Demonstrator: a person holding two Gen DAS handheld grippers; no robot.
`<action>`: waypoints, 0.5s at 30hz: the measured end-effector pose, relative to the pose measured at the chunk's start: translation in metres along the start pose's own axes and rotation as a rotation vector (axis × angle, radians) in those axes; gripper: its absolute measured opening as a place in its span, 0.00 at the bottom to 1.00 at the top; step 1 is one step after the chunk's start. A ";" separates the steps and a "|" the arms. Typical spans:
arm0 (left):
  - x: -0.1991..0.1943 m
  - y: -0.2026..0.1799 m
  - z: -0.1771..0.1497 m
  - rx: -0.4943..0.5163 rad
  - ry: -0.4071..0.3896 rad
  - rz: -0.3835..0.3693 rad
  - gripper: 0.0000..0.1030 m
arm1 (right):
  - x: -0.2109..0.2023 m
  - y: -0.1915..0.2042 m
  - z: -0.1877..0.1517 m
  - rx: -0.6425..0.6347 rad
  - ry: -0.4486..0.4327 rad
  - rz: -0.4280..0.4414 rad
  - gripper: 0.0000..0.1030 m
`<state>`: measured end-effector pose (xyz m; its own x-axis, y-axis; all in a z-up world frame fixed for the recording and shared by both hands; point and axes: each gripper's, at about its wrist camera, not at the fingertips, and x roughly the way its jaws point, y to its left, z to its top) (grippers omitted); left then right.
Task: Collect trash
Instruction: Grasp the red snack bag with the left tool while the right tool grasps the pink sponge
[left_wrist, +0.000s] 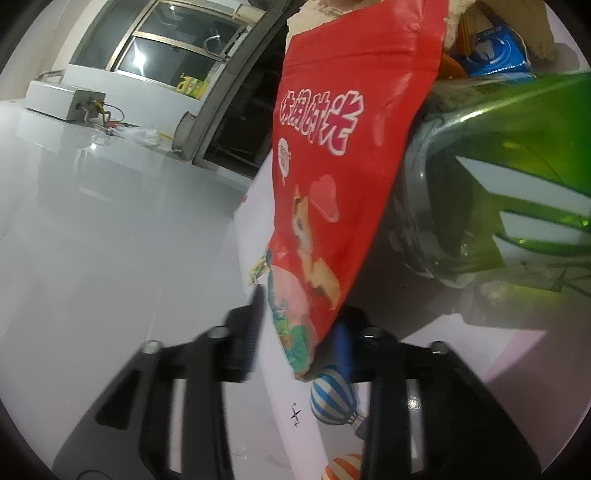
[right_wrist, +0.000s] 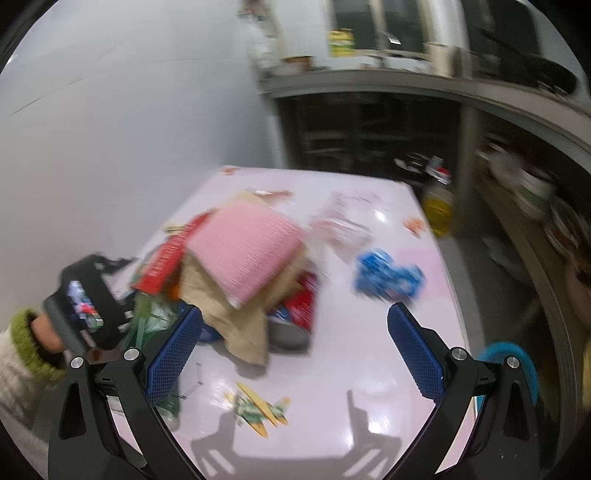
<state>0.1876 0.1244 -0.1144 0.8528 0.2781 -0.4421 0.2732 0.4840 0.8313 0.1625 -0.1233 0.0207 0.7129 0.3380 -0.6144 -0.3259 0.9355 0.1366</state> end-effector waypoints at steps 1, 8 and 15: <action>0.000 0.001 -0.001 -0.011 -0.002 -0.007 0.14 | 0.001 0.004 0.004 -0.033 -0.009 0.013 0.95; -0.013 0.015 -0.004 -0.102 -0.023 0.019 0.00 | 0.023 0.028 0.037 -0.301 -0.043 0.048 0.95; -0.030 0.042 -0.009 -0.285 -0.023 0.021 0.00 | 0.057 0.046 0.050 -0.496 0.024 0.065 0.95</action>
<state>0.1692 0.1433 -0.0691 0.8676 0.2732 -0.4156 0.1219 0.6932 0.7104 0.2196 -0.0558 0.0310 0.6688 0.3861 -0.6353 -0.6294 0.7489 -0.2074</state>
